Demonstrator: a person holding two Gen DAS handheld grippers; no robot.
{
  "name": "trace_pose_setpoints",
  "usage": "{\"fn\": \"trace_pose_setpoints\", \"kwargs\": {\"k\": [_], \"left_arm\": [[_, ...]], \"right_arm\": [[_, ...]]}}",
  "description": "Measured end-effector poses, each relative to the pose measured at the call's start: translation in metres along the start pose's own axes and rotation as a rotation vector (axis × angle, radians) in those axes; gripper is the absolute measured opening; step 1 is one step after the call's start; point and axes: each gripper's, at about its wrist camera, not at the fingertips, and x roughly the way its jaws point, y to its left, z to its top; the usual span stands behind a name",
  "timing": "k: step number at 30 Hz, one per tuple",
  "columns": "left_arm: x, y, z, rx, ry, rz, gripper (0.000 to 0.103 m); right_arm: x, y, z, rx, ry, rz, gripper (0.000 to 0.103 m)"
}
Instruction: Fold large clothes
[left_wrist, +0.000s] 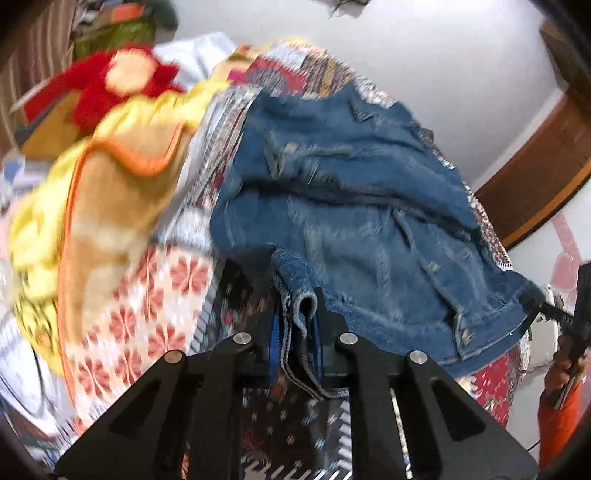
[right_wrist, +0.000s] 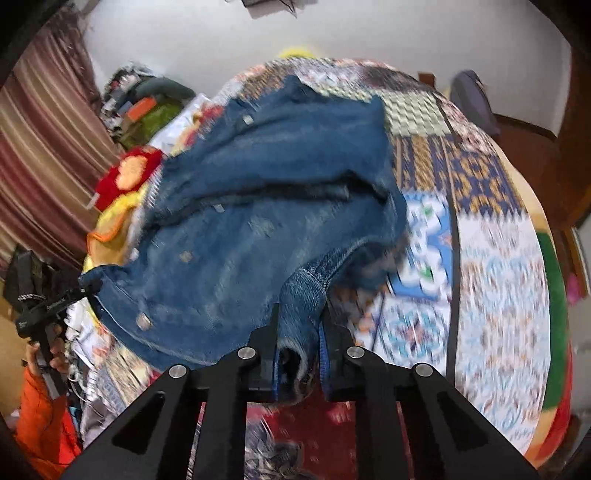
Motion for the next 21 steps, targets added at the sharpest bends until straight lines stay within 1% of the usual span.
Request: {"fn": "trace_pose_setpoints", "kwargs": {"k": [3, 7, 9, 11, 13, 15, 16, 18, 20, 21], "left_arm": [[-0.009, -0.015, 0.028, 0.05, -0.053, -0.001, 0.012], [-0.018, -0.032, 0.072, 0.096, -0.146, 0.019, 0.012], [-0.019, -0.041, 0.095, 0.126, -0.196, 0.054, 0.012], [-0.015, -0.048, 0.12, 0.141, -0.232, 0.083, 0.012], [-0.008, -0.049, 0.146, 0.132, -0.258, 0.101, 0.011], [-0.001, -0.05, 0.165, 0.126, -0.279, 0.125, 0.011], [0.006, -0.05, 0.179, 0.123, -0.292, 0.152, 0.011], [0.019, -0.049, 0.2, 0.119, -0.307, 0.192, 0.011], [0.033, -0.046, 0.219, 0.118, -0.322, 0.232, 0.006], [0.04, -0.045, 0.226, 0.121, -0.326, 0.249, 0.0]], "right_arm": [[-0.004, 0.004, 0.025, -0.02, -0.04, 0.023, 0.01], [-0.001, 0.018, 0.069, -0.069, -0.104, -0.026, 0.01], [0.001, 0.021, 0.094, -0.086, -0.138, -0.061, 0.01], [0.003, 0.02, 0.121, -0.073, -0.165, -0.068, 0.01], [0.005, 0.016, 0.143, -0.059, -0.186, -0.078, 0.01], [0.011, 0.011, 0.17, -0.044, -0.204, -0.095, 0.01], [0.015, 0.009, 0.18, -0.044, -0.216, -0.115, 0.01], [0.03, 0.011, 0.209, -0.085, -0.24, -0.204, 0.01], [0.045, 0.009, 0.231, -0.106, -0.239, -0.255, 0.01], [0.06, 0.007, 0.245, -0.109, -0.226, -0.278, 0.01]]}}
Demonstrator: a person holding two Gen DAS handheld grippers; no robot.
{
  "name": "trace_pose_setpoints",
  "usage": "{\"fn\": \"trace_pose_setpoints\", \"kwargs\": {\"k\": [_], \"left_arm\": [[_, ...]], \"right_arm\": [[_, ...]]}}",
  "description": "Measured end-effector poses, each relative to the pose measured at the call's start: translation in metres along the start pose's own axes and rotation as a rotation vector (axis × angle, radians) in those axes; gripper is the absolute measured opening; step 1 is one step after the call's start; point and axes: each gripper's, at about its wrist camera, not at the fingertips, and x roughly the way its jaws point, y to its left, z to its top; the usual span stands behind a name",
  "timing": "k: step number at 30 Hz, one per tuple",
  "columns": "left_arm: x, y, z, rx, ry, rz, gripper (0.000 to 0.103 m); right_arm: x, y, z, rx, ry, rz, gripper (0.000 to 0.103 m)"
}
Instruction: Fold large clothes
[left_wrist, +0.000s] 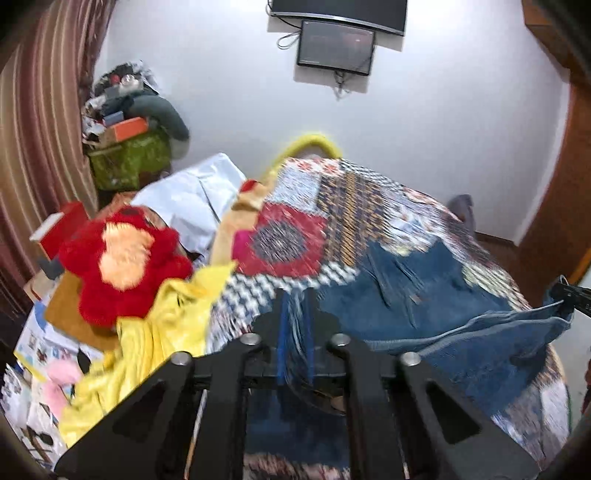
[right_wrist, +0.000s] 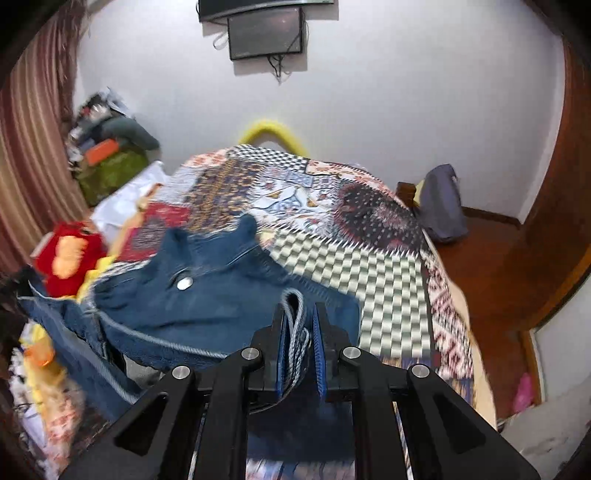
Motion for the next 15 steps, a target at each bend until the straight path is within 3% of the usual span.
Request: {"fn": "trace_pose_setpoints", "kwargs": {"k": [3, 8, 11, 15], "left_arm": [[0.047, 0.002, 0.008, 0.012, 0.056, 0.032, 0.0], [0.108, 0.011, -0.016, 0.02, 0.2, 0.064, 0.0], [0.121, 0.018, -0.033, -0.005, 0.261, 0.011, 0.0], [0.118, 0.018, -0.047, 0.057, 0.302, 0.011, 0.004]], "right_arm": [[0.037, 0.004, 0.013, -0.024, 0.012, -0.075, 0.01], [0.098, -0.003, 0.004, -0.02, 0.094, -0.142, 0.01], [0.104, -0.014, -0.011, -0.007, 0.103, -0.119, 0.01], [0.091, -0.027, -0.023, 0.022, 0.119, -0.068, 0.011]]}}
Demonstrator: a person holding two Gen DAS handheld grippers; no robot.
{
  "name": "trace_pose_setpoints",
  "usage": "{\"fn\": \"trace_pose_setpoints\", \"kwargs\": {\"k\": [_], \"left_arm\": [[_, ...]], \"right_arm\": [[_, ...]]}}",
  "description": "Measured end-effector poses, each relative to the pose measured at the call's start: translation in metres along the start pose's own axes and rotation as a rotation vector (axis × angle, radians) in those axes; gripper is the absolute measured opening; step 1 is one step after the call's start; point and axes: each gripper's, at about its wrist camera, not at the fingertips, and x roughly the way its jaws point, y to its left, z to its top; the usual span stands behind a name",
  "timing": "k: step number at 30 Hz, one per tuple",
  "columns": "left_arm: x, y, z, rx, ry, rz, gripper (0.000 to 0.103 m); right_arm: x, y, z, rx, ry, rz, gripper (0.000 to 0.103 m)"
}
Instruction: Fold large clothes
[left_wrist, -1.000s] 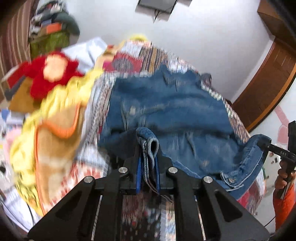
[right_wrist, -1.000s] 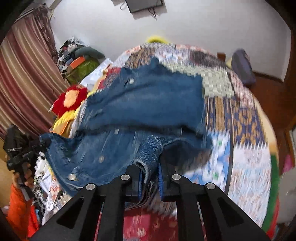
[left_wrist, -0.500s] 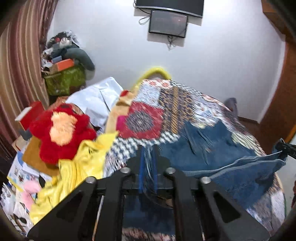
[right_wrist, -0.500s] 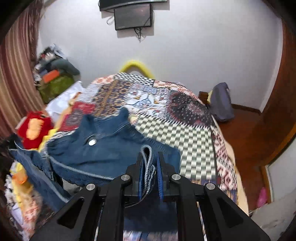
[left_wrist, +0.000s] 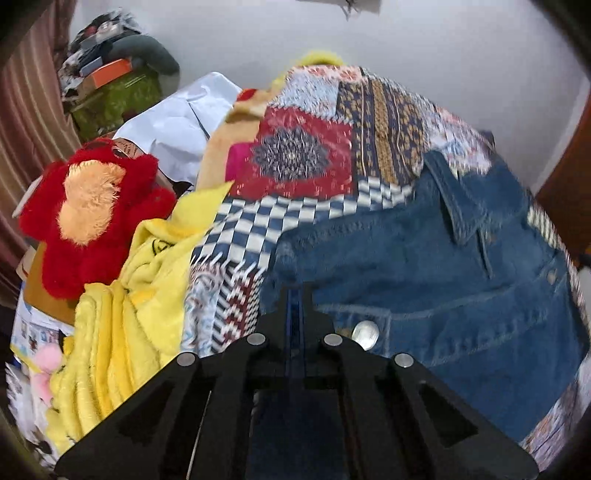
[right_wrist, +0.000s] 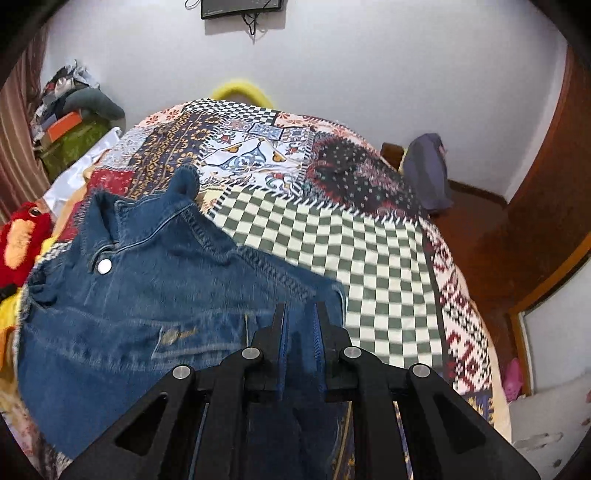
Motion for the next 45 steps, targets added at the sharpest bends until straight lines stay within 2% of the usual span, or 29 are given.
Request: {"fn": "trace_pose_setpoints", "kwargs": {"k": [2, 4, 6, 7, 10, 12, 15, 20, 21, 22, 24, 25, 29, 34, 37, 41, 44, 45], "left_arm": [[-0.002, 0.002, -0.007, 0.031, 0.016, -0.003, 0.012], [-0.004, 0.004, -0.012, 0.04, 0.036, -0.007, 0.036], [-0.007, 0.007, -0.019, 0.038, 0.05, -0.012, 0.05], [-0.008, 0.007, -0.022, 0.041, 0.054, -0.015, 0.055], [-0.01, 0.004, -0.031, 0.047, 0.078, -0.049, 0.062], [-0.008, -0.001, -0.038, 0.047, 0.1, -0.078, 0.063], [-0.004, -0.01, -0.049, 0.075, 0.127, -0.086, 0.063], [0.001, -0.019, -0.068, 0.117, 0.154, -0.071, 0.066], [0.001, -0.017, -0.072, 0.111, 0.154, -0.068, 0.069], [0.001, -0.016, -0.075, 0.107, 0.153, -0.068, 0.071], [0.001, -0.012, -0.084, 0.091, 0.155, -0.081, 0.072], [0.001, -0.01, -0.088, 0.089, 0.158, -0.085, 0.074], [-0.004, -0.004, -0.095, 0.103, 0.152, -0.086, 0.076], [-0.012, 0.004, -0.079, 0.103, 0.129, -0.104, 0.076], [-0.008, 0.003, -0.063, 0.092, 0.118, -0.124, 0.076], [0.014, -0.008, -0.046, 0.11, 0.137, -0.159, 0.075], [0.031, -0.014, -0.039, 0.113, 0.149, -0.187, 0.068], [0.035, -0.015, -0.038, 0.104, 0.153, -0.201, 0.068]], "right_arm": [[-0.011, -0.005, -0.005, -0.001, 0.001, 0.03, 0.011], [-0.021, -0.008, -0.011, -0.018, 0.019, 0.057, 0.011], [-0.026, -0.01, -0.016, -0.036, 0.042, 0.09, 0.011], [-0.029, -0.01, -0.02, -0.048, 0.055, 0.11, 0.011], [-0.03, -0.005, -0.031, -0.074, 0.099, 0.13, 0.011], [-0.018, 0.005, -0.045, -0.118, 0.173, 0.133, 0.011], [0.015, 0.021, -0.073, -0.238, 0.279, 0.029, 0.011], [0.017, 0.033, -0.092, -0.341, 0.206, -0.067, 0.013], [0.016, 0.034, -0.093, -0.353, 0.2, -0.098, 0.028], [0.015, 0.036, -0.094, -0.37, 0.187, -0.148, 0.058], [0.014, 0.032, -0.096, -0.399, 0.13, -0.297, 0.092], [0.014, 0.027, -0.097, -0.388, 0.125, -0.297, 0.093], [0.01, -0.006, -0.092, -0.225, 0.18, -0.143, 0.093], [-0.018, -0.018, -0.079, -0.153, 0.111, -0.049, 0.093], [-0.025, -0.013, -0.062, -0.123, 0.077, 0.043, 0.093], [-0.01, -0.004, -0.04, -0.076, 0.093, 0.115, 0.093], [0.013, 0.006, -0.029, -0.057, 0.13, 0.153, 0.085], [0.022, 0.008, -0.026, -0.053, 0.147, 0.159, 0.079]]}}
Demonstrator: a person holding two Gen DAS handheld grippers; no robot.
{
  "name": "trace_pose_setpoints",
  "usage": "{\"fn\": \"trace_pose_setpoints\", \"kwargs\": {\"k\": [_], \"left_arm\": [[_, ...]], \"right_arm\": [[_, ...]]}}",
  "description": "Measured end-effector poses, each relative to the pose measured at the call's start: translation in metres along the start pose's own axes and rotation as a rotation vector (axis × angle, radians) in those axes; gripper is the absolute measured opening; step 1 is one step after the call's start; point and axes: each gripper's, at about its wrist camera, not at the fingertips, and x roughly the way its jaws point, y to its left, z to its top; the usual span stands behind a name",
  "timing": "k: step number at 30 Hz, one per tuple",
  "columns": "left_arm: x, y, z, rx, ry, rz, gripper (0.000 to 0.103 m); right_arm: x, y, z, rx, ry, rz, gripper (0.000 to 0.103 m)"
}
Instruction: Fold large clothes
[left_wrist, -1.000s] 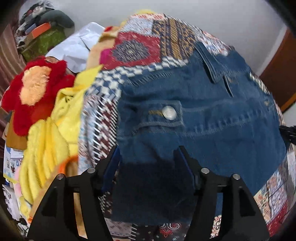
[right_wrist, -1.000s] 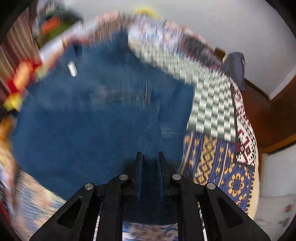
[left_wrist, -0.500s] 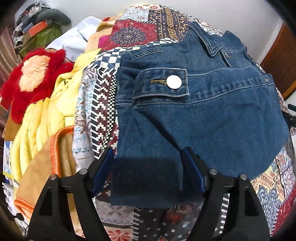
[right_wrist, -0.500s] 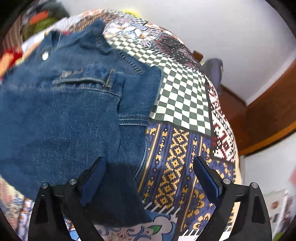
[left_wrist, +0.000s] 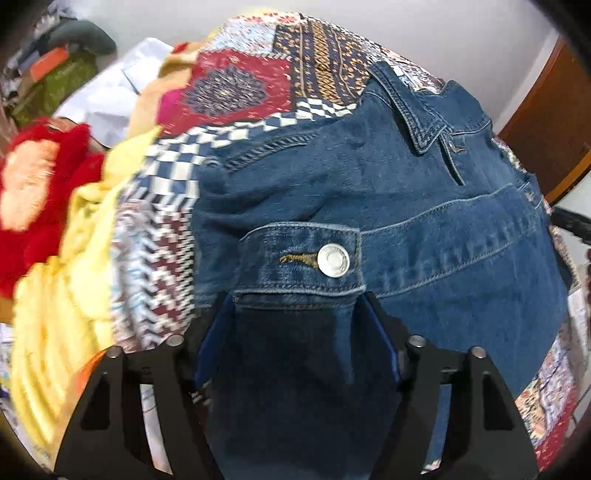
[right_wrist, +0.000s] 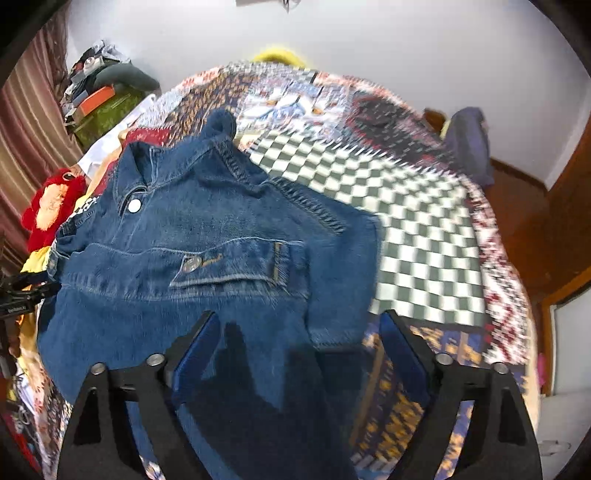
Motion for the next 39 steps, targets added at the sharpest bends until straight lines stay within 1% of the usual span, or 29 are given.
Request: {"fn": "trace_pose_setpoints", "kwargs": {"k": [1, 3, 6, 7, 8, 9, 10, 11, 12, 13, 16, 18, 20, 23, 25, 27, 29, 32, 34, 37, 39], "left_arm": [[0.003, 0.002, 0.001, -0.013, -0.004, -0.009, 0.068], [0.006, 0.007, 0.003, -0.042, -0.01, -0.035, 0.068], [0.009, 0.019, 0.002, -0.133, -0.01, -0.095, 0.062], [0.01, 0.02, 0.003, -0.15, -0.01, -0.1, 0.056], [0.009, 0.02, 0.003, -0.147, -0.013, -0.09, 0.053], [0.008, 0.017, 0.003, -0.138, -0.013, -0.088, 0.048], [0.007, 0.014, 0.003, -0.126, -0.017, -0.089, 0.039], [0.004, 0.009, 0.002, -0.114, -0.019, -0.078, 0.037], [0.002, 0.004, 0.002, -0.102, -0.023, -0.054, 0.033], [-0.001, -0.002, 0.003, -0.084, -0.031, -0.03, 0.025], [-0.021, -0.016, 0.007, -0.048, -0.087, 0.016, 0.016], [-0.036, -0.023, 0.009, -0.023, -0.125, 0.043, 0.014], [-0.058, -0.029, 0.015, -0.005, -0.177, 0.056, 0.012], [-0.099, -0.034, 0.024, 0.004, -0.282, 0.043, 0.012], [-0.116, -0.036, 0.031, -0.002, -0.334, 0.042, 0.012], [-0.126, -0.04, 0.042, -0.014, -0.382, 0.052, 0.012], [-0.126, -0.042, 0.055, -0.018, -0.404, 0.079, 0.012], [-0.107, -0.039, 0.072, -0.026, -0.392, 0.116, 0.012], [-0.089, -0.035, 0.076, -0.025, -0.366, 0.144, 0.012], [-0.045, -0.017, 0.081, -0.069, -0.279, 0.141, 0.012], [-0.021, -0.009, 0.08, -0.084, -0.231, 0.138, 0.013]], "right_arm": [[0.01, -0.002, 0.002, 0.008, 0.014, 0.008, 0.075], [0.026, 0.0, 0.008, 0.011, 0.034, 0.001, 0.075], [0.038, 0.005, 0.01, 0.008, 0.024, -0.011, 0.074], [0.04, 0.007, 0.009, 0.0, 0.02, -0.013, 0.066], [0.041, 0.011, 0.007, -0.018, 0.015, -0.007, 0.06], [0.04, 0.016, 0.005, -0.035, 0.019, 0.009, 0.043], [0.039, 0.017, 0.004, -0.043, 0.022, 0.017, 0.038], [0.038, 0.02, 0.003, -0.048, 0.024, -0.003, 0.035], [0.035, 0.024, 0.002, -0.062, 0.02, -0.025, 0.026], [0.033, 0.025, 0.002, -0.069, 0.015, -0.034, 0.021], [0.014, 0.026, 0.004, -0.055, -0.029, -0.051, 0.014], [-0.007, 0.024, 0.007, -0.049, -0.076, -0.048, 0.013], [-0.023, 0.028, 0.009, -0.079, -0.109, -0.059, 0.013], [-0.05, 0.035, 0.016, -0.107, -0.175, -0.085, 0.012], [-0.067, 0.036, 0.022, -0.102, -0.228, -0.108, 0.012], [-0.077, 0.037, 0.027, -0.109, -0.279, -0.155, 0.012], [-0.076, 0.034, 0.034, -0.083, -0.291, -0.163, 0.012], [-0.062, 0.032, 0.048, -0.053, -0.281, -0.184, 0.012], [-0.044, 0.035, 0.054, -0.055, -0.252, -0.203, 0.012], [-0.005, 0.035, 0.064, -0.051, -0.181, -0.217, 0.012], [0.024, 0.036, 0.064, -0.049, -0.129, -0.231, 0.012]]}}
